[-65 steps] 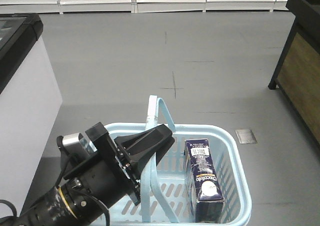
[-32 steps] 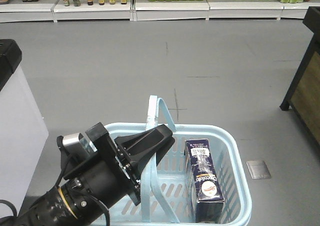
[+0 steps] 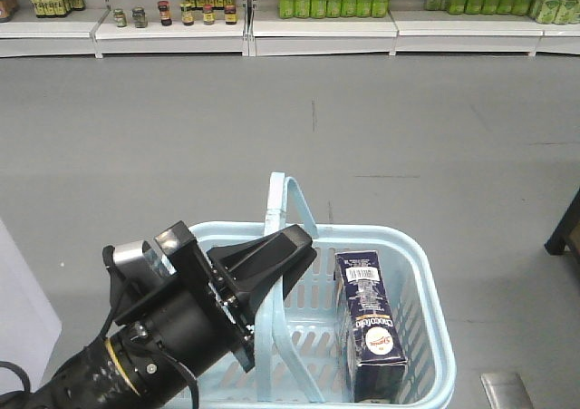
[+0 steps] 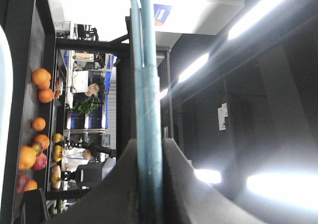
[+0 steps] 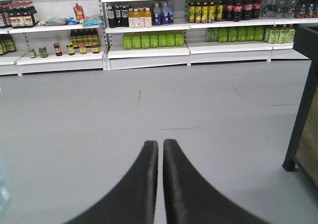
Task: Left arm holds basket, right arm returns cookies
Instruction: 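Drive forward toward the drink shelves holding the basket in the left gripper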
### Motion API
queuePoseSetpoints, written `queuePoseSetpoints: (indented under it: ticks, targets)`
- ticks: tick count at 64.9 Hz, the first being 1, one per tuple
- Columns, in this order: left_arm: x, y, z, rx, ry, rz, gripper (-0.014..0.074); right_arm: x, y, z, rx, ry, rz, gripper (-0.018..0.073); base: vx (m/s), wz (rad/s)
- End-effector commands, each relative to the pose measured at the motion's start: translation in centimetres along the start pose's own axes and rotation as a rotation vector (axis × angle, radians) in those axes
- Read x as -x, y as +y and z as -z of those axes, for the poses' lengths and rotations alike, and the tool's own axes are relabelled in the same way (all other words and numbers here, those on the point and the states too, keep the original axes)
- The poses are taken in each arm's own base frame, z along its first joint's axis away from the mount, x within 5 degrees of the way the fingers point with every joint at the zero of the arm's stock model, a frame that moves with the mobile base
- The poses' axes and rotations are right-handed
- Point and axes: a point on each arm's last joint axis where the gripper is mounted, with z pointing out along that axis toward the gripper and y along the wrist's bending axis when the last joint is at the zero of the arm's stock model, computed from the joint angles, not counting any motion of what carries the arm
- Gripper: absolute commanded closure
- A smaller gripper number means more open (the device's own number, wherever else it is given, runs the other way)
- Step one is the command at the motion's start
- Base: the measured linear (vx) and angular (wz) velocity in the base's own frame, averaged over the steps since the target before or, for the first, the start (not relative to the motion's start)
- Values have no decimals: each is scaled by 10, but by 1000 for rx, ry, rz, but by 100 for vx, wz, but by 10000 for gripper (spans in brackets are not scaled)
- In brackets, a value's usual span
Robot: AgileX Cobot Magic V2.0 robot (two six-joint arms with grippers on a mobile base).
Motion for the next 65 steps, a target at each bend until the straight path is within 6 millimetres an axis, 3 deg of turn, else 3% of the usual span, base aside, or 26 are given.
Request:
queuePoseSetpoints:
  ticks: [1,65]
  targets:
    - [-7,-42,3,-350,50,9,599,1,0,0,-2,-66,12,566,58,3]
    - [-7,-42,3,-350,50,9,599,1,0,0,-2,-66,12,566,56,4]
